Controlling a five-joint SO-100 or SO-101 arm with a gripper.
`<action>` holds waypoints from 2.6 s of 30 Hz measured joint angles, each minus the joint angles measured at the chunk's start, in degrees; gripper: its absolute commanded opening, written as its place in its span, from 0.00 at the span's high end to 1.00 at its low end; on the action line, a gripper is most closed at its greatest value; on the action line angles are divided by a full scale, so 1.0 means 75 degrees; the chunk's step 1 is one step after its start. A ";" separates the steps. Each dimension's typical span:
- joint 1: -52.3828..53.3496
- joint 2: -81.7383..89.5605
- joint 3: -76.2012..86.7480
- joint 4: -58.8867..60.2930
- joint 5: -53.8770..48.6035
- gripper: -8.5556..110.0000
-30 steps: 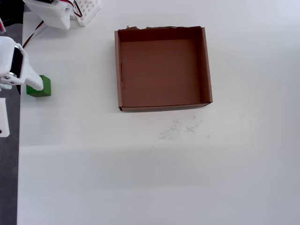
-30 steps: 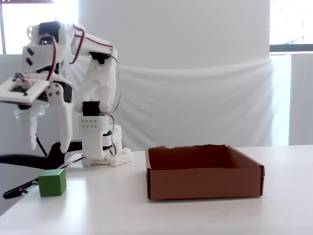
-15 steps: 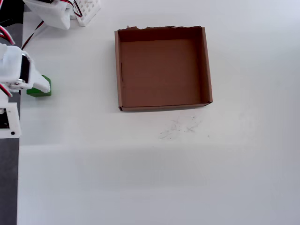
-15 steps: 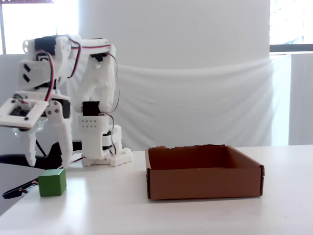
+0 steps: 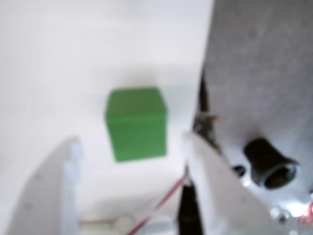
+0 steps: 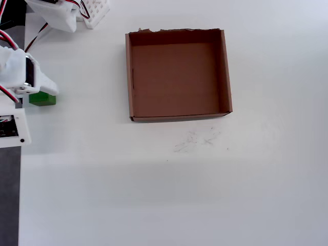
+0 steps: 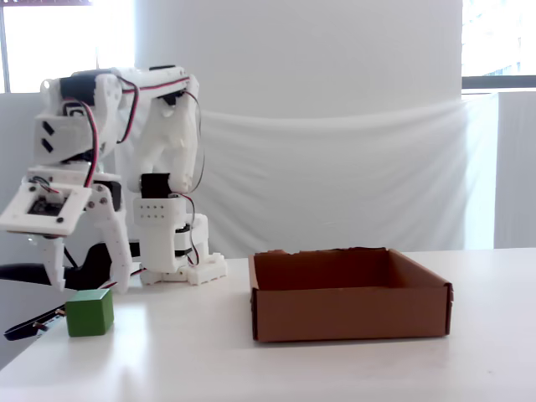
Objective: Grasp a green cube and put it in a box.
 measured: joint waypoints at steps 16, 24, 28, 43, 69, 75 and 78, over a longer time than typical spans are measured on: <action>0.0012 -0.0082 0.1008 -0.1113 -0.0023 0.73; 0.0012 -0.0141 0.1066 -0.1207 -0.0023 0.76; 0.0000 -0.0141 0.1184 -0.1348 -0.0023 0.77; -0.0223 -0.0141 0.1312 -0.1734 0.0152 0.81; -0.3902 -0.0129 -0.1605 0.1488 0.4547 0.81; -0.4887 -0.0129 -0.2086 0.1781 0.5168 0.80; -0.5473 -0.0129 -0.2156 0.1781 0.5684 0.80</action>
